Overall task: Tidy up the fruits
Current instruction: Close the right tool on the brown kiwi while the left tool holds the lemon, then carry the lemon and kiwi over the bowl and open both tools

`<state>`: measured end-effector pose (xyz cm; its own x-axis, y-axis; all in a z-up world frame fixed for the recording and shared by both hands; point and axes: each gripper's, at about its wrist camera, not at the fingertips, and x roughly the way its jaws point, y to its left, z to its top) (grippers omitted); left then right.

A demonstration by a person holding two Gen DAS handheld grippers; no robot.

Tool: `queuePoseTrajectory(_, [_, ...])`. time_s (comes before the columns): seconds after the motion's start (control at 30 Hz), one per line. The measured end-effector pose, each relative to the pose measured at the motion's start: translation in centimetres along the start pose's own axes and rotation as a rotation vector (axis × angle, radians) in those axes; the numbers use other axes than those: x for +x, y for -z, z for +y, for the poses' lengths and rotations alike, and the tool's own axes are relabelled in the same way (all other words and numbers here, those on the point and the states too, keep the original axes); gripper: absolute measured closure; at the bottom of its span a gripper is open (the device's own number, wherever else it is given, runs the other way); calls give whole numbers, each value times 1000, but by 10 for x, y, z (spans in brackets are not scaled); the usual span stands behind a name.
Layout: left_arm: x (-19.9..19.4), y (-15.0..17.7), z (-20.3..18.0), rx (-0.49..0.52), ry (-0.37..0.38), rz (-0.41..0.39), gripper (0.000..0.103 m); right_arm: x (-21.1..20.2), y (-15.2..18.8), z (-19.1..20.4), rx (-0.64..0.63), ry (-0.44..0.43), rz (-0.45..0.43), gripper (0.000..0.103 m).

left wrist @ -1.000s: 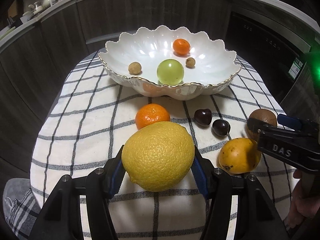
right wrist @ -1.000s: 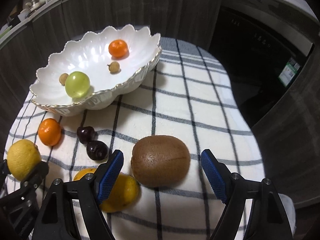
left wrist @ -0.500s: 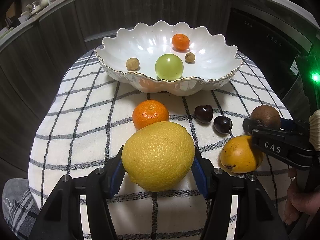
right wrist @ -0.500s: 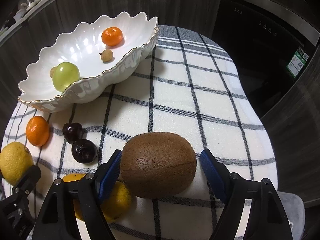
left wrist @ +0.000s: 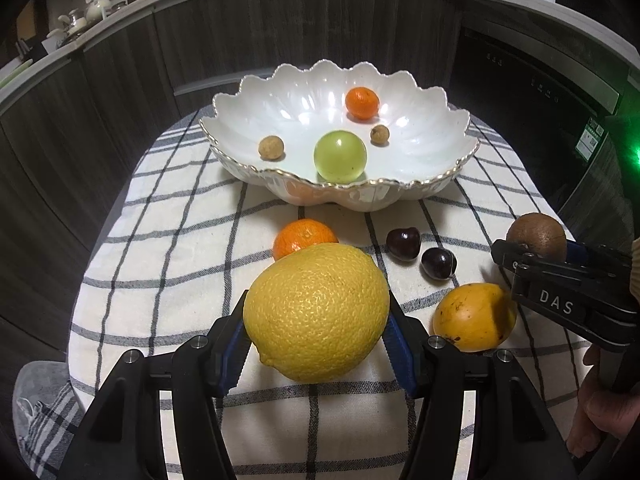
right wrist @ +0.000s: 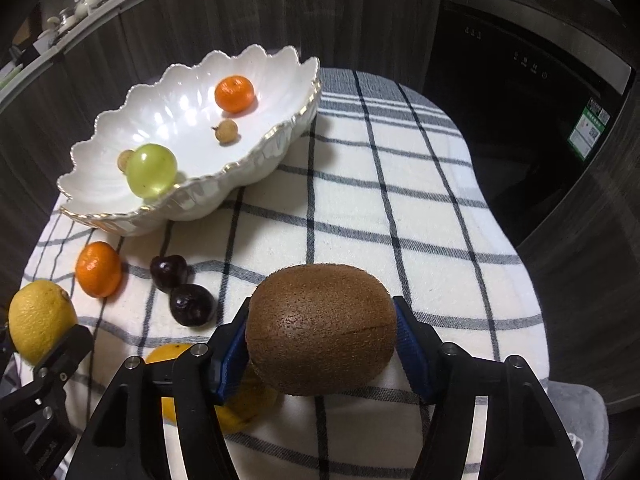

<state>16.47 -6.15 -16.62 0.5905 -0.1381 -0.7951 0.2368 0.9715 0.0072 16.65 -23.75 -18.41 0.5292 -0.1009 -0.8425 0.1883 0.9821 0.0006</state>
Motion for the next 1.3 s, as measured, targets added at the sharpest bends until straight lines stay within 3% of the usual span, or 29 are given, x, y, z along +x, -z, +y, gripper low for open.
queuePoseTrajectory(0.43, [-19, -22, 15, -24, -1, -57, 44, -40, -21, 17, -38, -40, -73, 38])
queuePoseTrajectory(0.7, [-23, -55, 26, -33, -2, -113, 44, -57, -48, 30, -71, -59, -133, 38])
queuePoseTrajectory(1.0, [-16, -98, 37, -39, 12, -164, 44, -59, -84, 40, -78, -74, -176, 38])
queuePoseTrajectory(1.3, [14, -121, 41, -41, 24, -149, 44, -39, -107, 46, -72, -75, -163, 38])
